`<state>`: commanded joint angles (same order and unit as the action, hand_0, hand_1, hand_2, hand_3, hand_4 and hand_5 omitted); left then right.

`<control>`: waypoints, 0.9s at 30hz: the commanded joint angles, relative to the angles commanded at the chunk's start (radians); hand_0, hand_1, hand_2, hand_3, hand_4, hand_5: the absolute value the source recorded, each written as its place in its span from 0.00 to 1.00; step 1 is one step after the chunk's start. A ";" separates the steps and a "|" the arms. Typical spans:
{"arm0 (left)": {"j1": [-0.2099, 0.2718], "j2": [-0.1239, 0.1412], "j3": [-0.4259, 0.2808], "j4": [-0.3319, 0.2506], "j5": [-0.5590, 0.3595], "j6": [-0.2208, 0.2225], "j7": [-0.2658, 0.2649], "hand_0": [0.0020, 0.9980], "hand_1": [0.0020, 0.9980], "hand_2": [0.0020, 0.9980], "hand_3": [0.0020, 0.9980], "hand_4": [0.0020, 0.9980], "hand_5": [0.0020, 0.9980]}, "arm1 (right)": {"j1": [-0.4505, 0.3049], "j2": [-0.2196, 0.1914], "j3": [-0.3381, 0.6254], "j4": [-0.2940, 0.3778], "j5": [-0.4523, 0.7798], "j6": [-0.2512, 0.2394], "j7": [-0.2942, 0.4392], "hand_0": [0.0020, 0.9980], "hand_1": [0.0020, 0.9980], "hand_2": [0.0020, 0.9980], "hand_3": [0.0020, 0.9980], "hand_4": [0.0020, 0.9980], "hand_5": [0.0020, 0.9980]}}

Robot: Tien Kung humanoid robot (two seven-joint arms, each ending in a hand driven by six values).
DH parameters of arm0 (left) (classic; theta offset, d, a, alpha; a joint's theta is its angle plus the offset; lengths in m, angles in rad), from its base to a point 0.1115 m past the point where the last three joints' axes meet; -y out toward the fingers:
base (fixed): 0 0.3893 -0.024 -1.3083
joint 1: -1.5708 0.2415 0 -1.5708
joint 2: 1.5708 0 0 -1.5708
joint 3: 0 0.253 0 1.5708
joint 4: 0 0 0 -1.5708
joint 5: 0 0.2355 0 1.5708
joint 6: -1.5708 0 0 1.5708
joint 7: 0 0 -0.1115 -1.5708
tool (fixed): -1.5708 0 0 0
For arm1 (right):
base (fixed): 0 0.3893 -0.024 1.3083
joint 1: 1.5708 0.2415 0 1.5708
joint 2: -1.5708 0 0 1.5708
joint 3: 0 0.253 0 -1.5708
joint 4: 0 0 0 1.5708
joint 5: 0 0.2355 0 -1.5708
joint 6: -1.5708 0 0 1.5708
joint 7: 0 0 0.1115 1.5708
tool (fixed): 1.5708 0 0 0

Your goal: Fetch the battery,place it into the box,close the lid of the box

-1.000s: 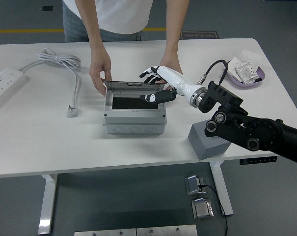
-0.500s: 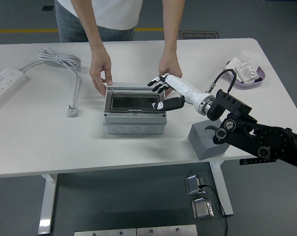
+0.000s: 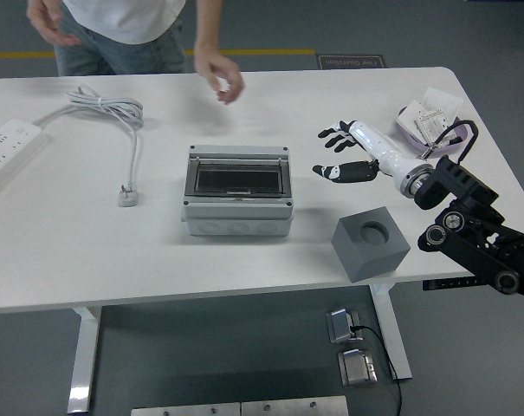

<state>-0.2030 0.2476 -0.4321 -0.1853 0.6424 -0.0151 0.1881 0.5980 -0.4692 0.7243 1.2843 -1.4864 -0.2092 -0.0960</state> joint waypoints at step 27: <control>0.018 -0.003 0.045 0.002 -0.071 0.006 -0.016 0.57 0.69 0.55 0.59 0.47 0.16 | -0.599 0.114 0.477 0.082 0.722 -0.075 0.567 0.69 0.64 0.68 0.74 0.93 0.73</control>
<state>-0.1855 0.2444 -0.3872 -0.1834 0.5719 -0.0094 0.1725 -0.0007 -0.3551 1.2016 1.3666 -0.7643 -0.2847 0.4705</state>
